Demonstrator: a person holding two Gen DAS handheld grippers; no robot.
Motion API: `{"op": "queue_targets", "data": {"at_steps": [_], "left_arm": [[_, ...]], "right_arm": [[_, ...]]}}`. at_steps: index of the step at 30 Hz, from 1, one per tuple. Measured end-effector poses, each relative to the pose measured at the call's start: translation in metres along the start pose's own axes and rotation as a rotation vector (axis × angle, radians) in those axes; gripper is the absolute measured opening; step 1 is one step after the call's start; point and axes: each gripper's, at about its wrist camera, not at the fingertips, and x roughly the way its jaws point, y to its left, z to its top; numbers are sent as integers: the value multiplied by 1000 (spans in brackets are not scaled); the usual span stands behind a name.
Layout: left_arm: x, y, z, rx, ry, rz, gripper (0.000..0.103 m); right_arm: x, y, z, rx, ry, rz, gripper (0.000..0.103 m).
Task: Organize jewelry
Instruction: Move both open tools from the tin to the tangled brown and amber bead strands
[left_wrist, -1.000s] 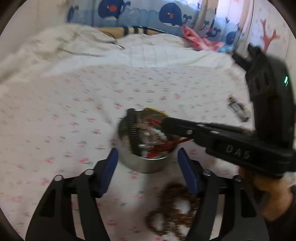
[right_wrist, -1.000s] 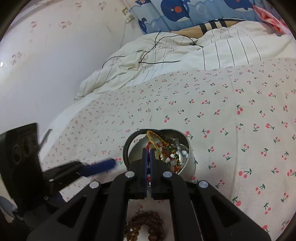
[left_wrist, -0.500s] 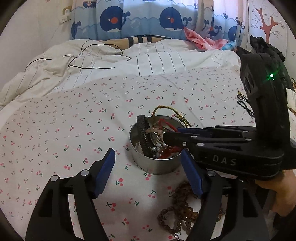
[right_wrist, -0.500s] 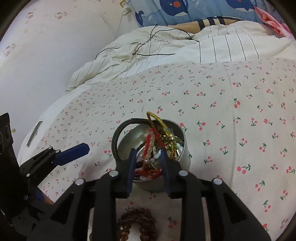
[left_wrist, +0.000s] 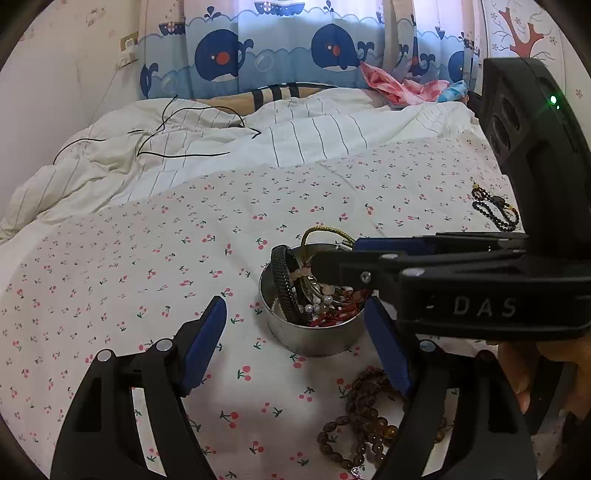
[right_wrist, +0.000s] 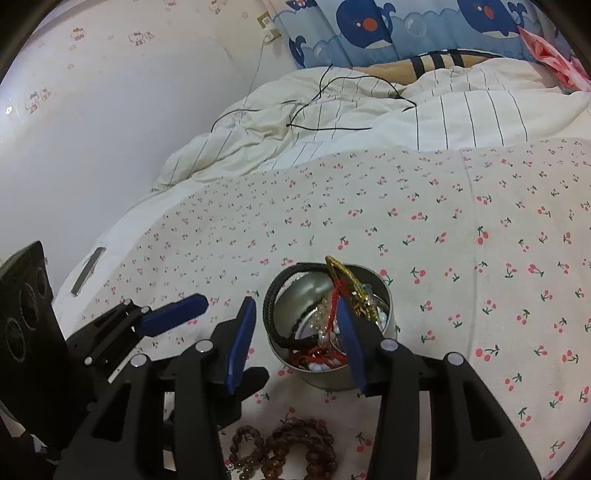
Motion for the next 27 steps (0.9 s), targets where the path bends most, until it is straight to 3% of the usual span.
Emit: {"op": "queue_targets", "data": {"at_steps": [6, 14, 27], "left_arm": [[2, 4, 0, -8, 1, 3, 73], [3, 4, -2, 10, 2, 23, 74], [4, 4, -6, 29, 4, 37, 74]], "right_arm": [[-7, -5, 0, 15, -44, -29, 45], [4, -14, -6, 24, 6, -86, 45], [8, -10, -8, 1, 18, -70, 46]]}}
